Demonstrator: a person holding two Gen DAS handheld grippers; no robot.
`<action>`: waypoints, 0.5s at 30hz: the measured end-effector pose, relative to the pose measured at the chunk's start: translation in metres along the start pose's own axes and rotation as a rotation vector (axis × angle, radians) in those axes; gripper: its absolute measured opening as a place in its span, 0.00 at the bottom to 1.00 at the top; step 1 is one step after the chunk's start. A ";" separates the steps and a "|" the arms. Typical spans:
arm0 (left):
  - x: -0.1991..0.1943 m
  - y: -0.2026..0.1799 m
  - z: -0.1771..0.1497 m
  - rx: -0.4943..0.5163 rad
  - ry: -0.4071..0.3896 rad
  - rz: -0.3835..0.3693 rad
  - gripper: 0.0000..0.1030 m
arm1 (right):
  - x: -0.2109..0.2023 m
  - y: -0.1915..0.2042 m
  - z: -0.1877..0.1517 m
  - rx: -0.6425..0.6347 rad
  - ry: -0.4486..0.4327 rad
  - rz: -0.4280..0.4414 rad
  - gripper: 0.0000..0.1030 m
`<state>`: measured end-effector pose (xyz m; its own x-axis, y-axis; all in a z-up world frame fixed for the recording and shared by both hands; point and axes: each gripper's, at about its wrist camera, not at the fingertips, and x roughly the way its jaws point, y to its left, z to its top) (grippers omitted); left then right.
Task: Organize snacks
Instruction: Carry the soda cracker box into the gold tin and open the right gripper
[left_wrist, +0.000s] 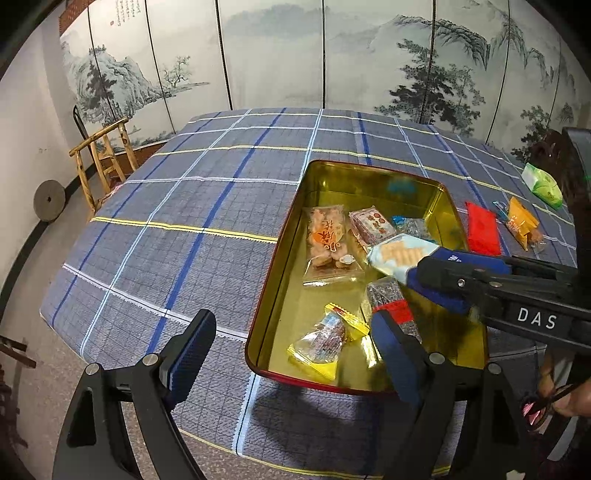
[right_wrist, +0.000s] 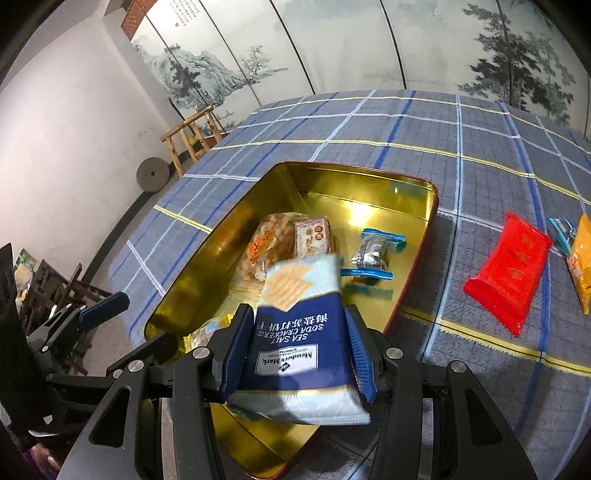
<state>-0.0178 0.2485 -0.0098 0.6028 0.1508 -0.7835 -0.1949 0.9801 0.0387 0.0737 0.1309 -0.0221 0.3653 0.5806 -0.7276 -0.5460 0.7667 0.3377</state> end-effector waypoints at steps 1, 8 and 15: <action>0.000 0.000 0.000 -0.001 0.000 -0.001 0.81 | 0.001 0.000 0.000 -0.001 0.000 -0.001 0.49; 0.000 0.000 0.000 -0.001 0.001 0.000 0.81 | 0.002 0.001 -0.002 0.014 0.010 0.029 0.49; 0.000 0.003 -0.002 -0.007 -0.002 0.005 0.81 | -0.008 0.015 -0.008 -0.055 -0.018 -0.014 0.49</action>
<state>-0.0201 0.2513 -0.0115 0.6035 0.1563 -0.7819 -0.2039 0.9783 0.0382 0.0567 0.1361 -0.0155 0.3863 0.5753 -0.7210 -0.5814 0.7587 0.2938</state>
